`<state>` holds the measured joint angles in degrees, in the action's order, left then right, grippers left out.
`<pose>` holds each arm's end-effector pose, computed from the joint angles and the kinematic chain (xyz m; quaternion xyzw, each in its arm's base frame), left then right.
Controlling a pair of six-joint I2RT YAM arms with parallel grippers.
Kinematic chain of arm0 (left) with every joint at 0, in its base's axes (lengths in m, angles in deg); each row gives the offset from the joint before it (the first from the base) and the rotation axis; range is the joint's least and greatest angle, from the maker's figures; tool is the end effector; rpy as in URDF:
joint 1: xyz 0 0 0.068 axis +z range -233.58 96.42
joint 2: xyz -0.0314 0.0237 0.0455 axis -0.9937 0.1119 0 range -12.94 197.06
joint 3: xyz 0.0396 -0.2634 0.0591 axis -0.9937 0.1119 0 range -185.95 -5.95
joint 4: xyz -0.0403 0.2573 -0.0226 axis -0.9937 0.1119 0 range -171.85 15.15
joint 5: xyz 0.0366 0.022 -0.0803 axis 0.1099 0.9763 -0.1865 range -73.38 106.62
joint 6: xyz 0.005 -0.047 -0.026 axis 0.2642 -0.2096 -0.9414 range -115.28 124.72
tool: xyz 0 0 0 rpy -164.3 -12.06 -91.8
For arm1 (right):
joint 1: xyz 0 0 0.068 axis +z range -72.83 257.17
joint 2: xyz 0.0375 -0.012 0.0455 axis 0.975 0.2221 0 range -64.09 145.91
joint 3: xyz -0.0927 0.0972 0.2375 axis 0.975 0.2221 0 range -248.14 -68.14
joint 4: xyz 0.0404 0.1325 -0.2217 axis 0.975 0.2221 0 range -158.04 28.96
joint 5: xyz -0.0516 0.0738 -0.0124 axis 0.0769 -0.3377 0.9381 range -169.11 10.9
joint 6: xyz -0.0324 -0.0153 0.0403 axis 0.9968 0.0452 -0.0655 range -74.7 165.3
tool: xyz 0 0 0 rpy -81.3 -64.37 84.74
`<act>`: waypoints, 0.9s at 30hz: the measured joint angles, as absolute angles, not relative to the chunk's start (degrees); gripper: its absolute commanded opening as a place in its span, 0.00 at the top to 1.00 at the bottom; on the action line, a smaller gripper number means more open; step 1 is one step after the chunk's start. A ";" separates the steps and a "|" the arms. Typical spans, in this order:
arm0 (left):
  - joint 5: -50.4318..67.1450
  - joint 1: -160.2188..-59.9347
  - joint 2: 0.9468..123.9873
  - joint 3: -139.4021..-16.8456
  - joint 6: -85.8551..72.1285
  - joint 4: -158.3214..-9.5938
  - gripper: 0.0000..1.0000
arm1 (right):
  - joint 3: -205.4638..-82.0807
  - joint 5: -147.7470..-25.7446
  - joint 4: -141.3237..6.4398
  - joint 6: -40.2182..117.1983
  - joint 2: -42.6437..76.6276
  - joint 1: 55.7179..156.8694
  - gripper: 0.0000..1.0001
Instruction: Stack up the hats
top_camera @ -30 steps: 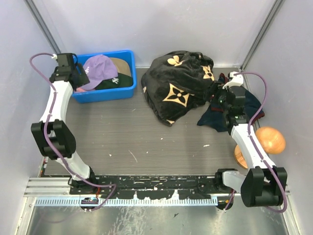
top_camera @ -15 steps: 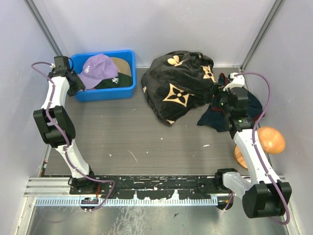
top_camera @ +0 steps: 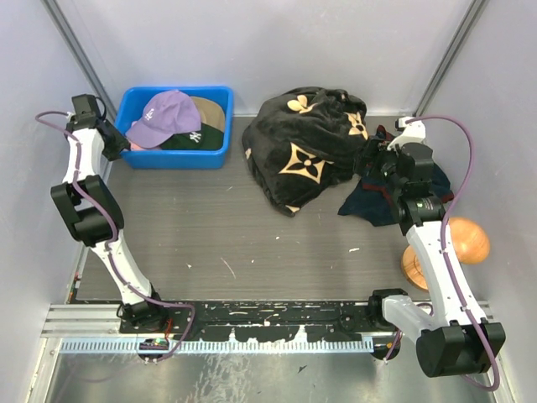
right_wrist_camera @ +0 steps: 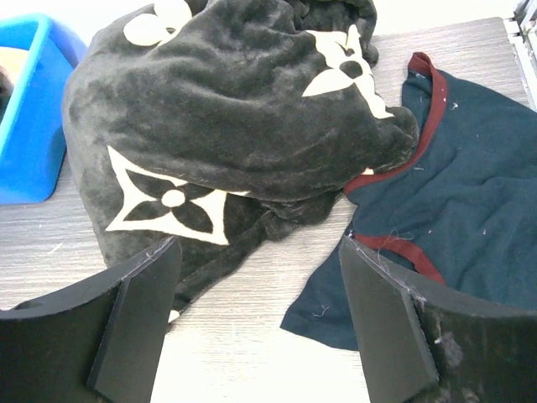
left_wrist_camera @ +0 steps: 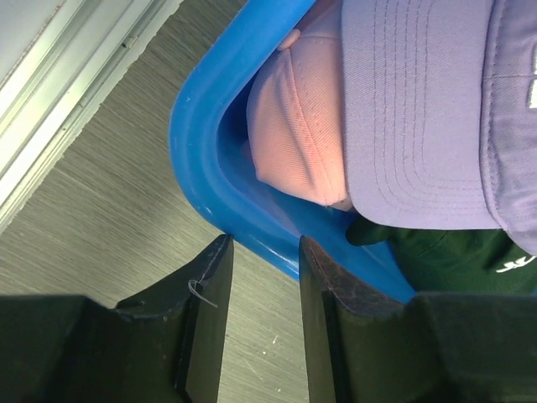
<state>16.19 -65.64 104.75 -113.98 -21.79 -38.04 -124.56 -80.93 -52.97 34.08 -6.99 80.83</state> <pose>0.4373 0.1412 0.2771 -0.3581 0.8795 -0.0269 0.3122 0.2272 0.0157 0.3626 0.0429 0.7961 0.0908 0.5968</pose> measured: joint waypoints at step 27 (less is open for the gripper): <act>8.19 -84.51 55.22 -64.65 -20.85 -58.43 0.24 | -125.20 -71.38 -51.94 30.89 0.64 81.11 0.00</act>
